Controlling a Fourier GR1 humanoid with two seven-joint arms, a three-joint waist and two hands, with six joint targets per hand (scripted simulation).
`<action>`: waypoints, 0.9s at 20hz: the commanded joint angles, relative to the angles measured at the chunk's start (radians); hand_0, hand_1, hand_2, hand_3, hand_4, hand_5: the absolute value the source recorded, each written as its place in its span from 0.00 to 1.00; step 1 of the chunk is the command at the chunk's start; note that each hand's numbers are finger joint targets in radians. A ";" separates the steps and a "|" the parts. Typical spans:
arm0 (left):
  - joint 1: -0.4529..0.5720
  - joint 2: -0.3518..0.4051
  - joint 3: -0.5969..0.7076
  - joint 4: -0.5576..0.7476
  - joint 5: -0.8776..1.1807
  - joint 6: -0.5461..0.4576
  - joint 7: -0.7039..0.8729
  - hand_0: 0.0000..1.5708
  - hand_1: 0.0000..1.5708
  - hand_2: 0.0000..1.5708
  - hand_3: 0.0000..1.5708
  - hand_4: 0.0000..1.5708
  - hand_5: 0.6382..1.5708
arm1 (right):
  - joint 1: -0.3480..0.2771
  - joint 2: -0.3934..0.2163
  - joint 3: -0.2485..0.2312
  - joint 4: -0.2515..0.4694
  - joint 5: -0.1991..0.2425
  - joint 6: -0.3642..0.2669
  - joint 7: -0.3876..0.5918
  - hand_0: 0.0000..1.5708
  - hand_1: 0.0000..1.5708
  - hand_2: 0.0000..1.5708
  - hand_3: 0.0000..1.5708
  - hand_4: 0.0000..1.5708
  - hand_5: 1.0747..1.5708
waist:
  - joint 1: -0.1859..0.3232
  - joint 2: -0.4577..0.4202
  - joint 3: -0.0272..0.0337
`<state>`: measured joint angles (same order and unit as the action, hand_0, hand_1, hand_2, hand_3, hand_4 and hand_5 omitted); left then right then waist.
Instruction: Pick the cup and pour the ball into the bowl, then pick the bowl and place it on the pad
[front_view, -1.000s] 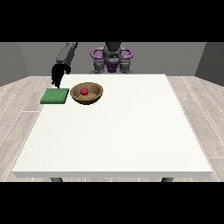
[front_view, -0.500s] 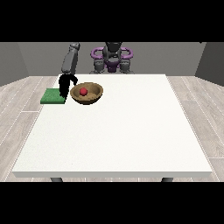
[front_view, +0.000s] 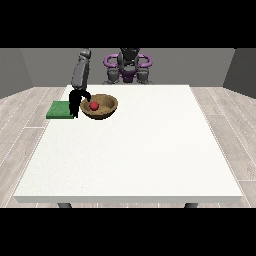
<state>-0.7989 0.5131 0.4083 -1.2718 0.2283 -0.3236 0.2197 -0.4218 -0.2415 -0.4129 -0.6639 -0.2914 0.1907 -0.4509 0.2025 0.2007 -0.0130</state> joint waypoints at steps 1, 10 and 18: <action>0.002 0.055 0.041 0.003 0.037 -0.011 0.015 0.00 0.00 0.00 0.00 0.65 0.96 | -0.037 -0.029 -0.001 0.070 0.004 0.008 0.000 0.00 0.00 0.00 0.00 0.30 0.96 | -0.023 0.032 0.0138; 0.013 0.054 0.035 -0.005 0.069 -0.023 0.030 0.00 0.00 0.00 0.00 0.65 0.96 | -0.075 0.081 0.044 0.027 0.025 -0.095 0.008 0.00 0.00 0.00 0.00 0.29 0.96 | 0.003 0.011 0.0131; 0.004 0.122 0.084 -0.042 0.123 -0.065 0.016 0.00 0.00 0.00 0.00 0.65 0.96 | 0.036 0.003 0.011 0.139 0.069 -0.208 0.006 1.00 1.00 1.00 0.50 0.54 0.83 | 0.032 0.125 0.0140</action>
<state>-0.7782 0.6139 0.4727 -1.2997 0.3325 -0.3910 0.2302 -0.4675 -0.2207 -0.4145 -0.6330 -0.2716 0.0403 -0.5074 0.2248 0.2585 -0.0297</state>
